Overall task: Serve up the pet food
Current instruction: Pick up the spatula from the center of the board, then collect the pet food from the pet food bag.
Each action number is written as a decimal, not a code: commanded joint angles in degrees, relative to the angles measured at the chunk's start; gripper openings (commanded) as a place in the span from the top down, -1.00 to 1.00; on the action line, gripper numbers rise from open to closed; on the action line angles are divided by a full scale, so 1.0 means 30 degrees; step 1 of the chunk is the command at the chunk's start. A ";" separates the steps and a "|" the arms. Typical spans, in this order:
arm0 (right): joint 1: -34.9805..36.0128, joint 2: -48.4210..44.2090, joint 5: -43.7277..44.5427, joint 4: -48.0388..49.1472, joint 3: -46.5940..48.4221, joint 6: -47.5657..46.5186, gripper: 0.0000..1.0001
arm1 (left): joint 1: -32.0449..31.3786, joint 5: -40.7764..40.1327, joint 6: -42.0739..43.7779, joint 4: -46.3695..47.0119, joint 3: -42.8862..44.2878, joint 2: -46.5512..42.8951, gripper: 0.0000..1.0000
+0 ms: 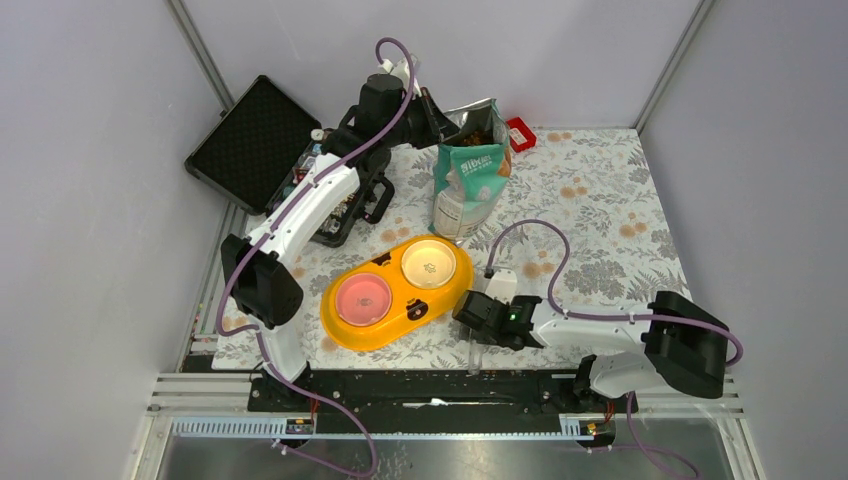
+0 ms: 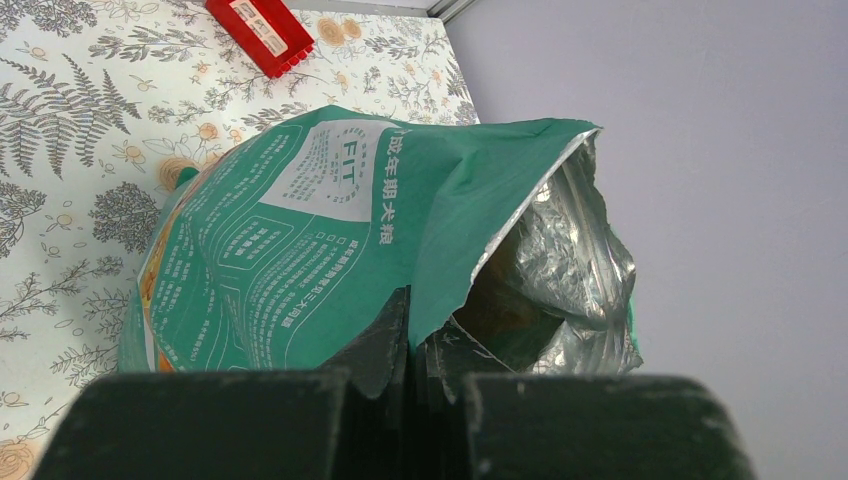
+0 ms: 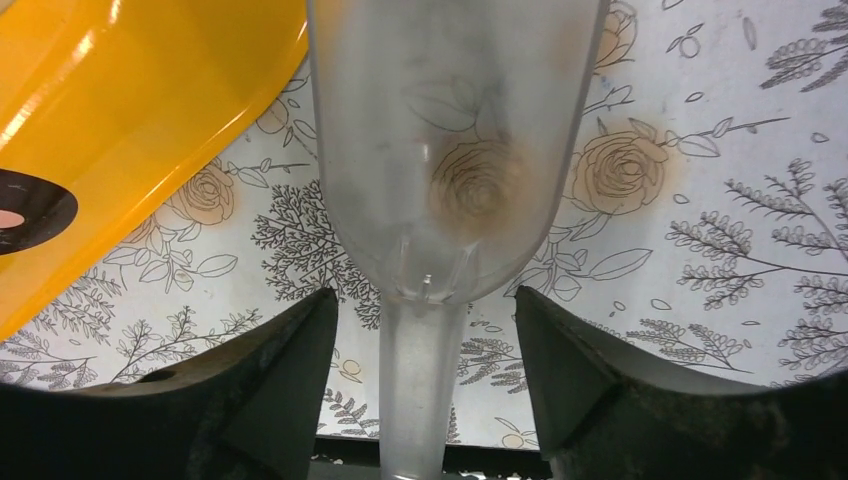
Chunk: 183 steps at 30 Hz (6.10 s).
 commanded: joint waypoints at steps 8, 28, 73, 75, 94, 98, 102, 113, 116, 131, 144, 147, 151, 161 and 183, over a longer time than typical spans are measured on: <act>-0.0392 0.1942 -0.1232 -0.0289 0.0708 0.0435 -0.16 | -0.0274 0.1001 -0.0136 0.1066 0.0975 -0.0778 1.00; 0.1170 0.3071 -0.1996 -0.1658 0.0316 0.3299 -0.14 | -0.0275 0.1265 0.0072 0.0716 0.1450 -0.0712 1.00; -1.0292 0.3345 -0.1616 -0.3560 0.4584 -1.2645 1.00 | -0.0365 0.1769 0.0020 0.1608 -0.0208 -0.2402 1.00; -1.0309 0.3275 -0.1735 -0.3059 0.4648 -1.2195 0.98 | -0.0365 0.1769 0.0103 0.1530 -0.0403 -0.2525 1.00; -1.0305 0.2167 -0.1924 0.4110 -0.0646 -0.8267 -0.45 | -0.0365 0.1825 0.0409 0.1030 -0.0220 -0.2951 1.00; -1.0186 0.0804 -0.1517 0.7309 -0.2939 -0.7527 -0.47 | -0.0365 0.1874 0.0342 0.1062 -0.0307 -0.2993 1.00; -0.9997 0.0342 -0.1051 0.9764 -0.4499 -0.5888 -0.48 | -0.0365 0.1868 0.0320 0.1058 -0.0340 -0.2986 1.00; -0.5302 0.0474 0.5193 0.4155 -0.3068 -0.1359 -0.59 | -0.0365 0.1853 0.0547 0.0585 -0.0199 -0.3084 1.00; -0.4963 -0.0207 0.5931 0.2513 -0.3088 0.0087 -0.58 | -0.0365 0.1826 0.0547 0.0630 -0.0347 -0.3225 1.00; -0.4028 0.2073 0.5385 0.2029 -0.1788 0.0780 0.30 | -0.0347 0.1726 0.0517 0.1000 -0.1093 -0.3593 1.00; -0.4053 -0.4473 0.3174 -0.4976 0.1072 -0.4579 1.00 | -0.0391 0.2169 0.0517 0.1319 -0.0926 -0.3481 1.00; -0.4082 -0.6927 0.0262 -0.8172 0.3007 -0.6899 1.00 | -0.0543 0.2345 0.0637 0.1352 -0.0685 -0.3364 1.00; -0.4082 -0.7982 -0.1617 -1.3997 0.7523 -0.8723 1.00 | -0.0894 0.1964 0.1366 0.0117 0.0352 -0.2875 1.00; -0.4084 -0.7279 -0.2801 -2.1904 1.9419 -1.0249 1.00 | -0.1367 0.4369 0.1125 0.0894 0.1428 -0.2349 1.00; -0.4084 -0.5559 -0.7588 -2.1744 2.3656 -0.8587 1.00 | -0.5158 0.4825 0.2923 -0.2779 0.4923 -0.1231 1.00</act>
